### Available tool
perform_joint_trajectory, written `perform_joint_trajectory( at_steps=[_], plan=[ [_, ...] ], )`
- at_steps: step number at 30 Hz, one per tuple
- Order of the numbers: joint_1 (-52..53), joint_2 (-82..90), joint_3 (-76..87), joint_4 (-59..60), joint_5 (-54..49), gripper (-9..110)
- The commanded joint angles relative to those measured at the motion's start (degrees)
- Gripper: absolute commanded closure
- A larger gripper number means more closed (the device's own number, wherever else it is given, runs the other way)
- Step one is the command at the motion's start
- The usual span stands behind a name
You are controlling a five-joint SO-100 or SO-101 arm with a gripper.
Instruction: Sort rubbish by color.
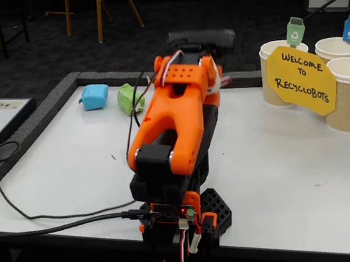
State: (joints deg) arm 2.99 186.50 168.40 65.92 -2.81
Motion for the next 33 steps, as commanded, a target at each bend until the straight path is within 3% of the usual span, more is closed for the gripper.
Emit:
perform_joint_trajectory(
  at_steps=[1,11,23,33],
  plan=[
    [-1.8,1.8,-15.3,2.9,0.6,88],
    [-2.7,0.4,-30.9,12.7,0.4,87],
    [-12.0,-21.8,-56.2,24.5,1.0,87],
    [-22.7,-27.1,-57.5,23.1,0.4,87]
  ],
)
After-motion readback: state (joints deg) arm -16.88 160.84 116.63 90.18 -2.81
